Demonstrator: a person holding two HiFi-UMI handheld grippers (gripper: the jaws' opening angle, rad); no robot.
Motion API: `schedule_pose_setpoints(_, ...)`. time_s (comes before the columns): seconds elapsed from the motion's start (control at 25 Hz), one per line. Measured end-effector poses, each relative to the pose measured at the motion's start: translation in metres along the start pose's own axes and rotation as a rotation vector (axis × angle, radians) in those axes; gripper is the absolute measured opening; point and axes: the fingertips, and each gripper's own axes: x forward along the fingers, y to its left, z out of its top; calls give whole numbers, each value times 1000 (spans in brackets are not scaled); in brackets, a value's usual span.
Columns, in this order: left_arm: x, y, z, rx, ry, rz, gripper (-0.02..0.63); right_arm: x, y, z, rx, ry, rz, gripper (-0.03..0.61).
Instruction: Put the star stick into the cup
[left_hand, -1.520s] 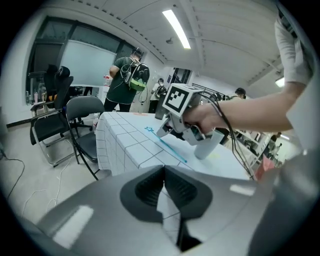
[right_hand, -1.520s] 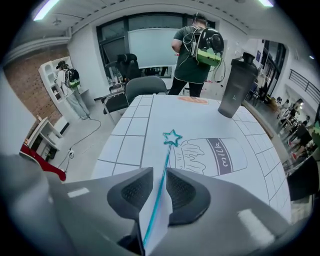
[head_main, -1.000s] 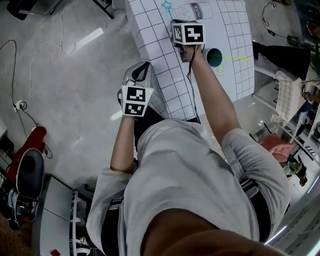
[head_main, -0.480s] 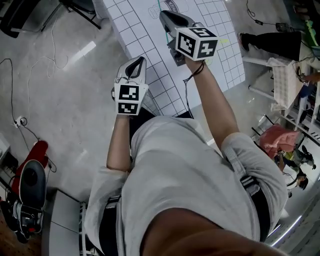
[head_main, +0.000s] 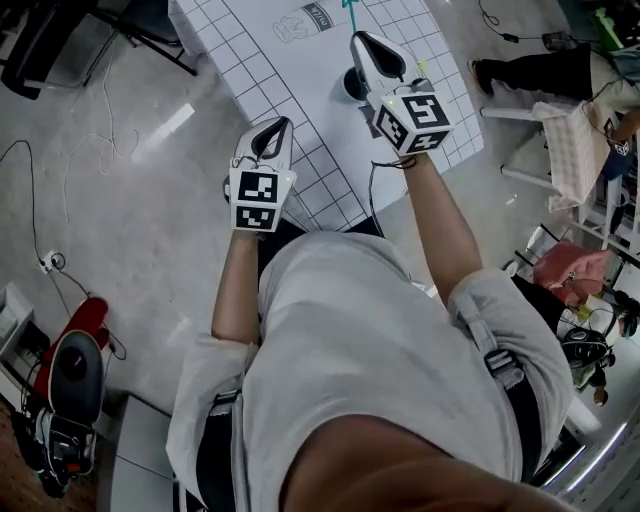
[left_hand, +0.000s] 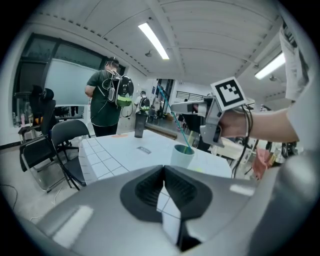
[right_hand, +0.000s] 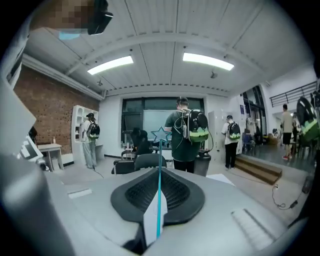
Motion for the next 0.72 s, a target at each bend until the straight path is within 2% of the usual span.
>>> schedule_pose_setpoints(0.16, 2, 1, -3, 2, 20, -8, 3, 2, -3, -15, -111, -39, -24, 15)
schedule_pose_setpoints(0.24, 1, -2, -7, -1, 29, -14, 3, 0, -1, -25, -130, -48, -34, 15)
schedule_pose_setpoints(0.44, -2, -9, -15, 15, 48, -18, 3, -12, -5, -47, -78, -51, -67, 17)
schedule_pose_setpoints(0.72, -10, -20, -7, -4, 19, 47, 3, -45, -12, -65, -29, 3, -87, 15)
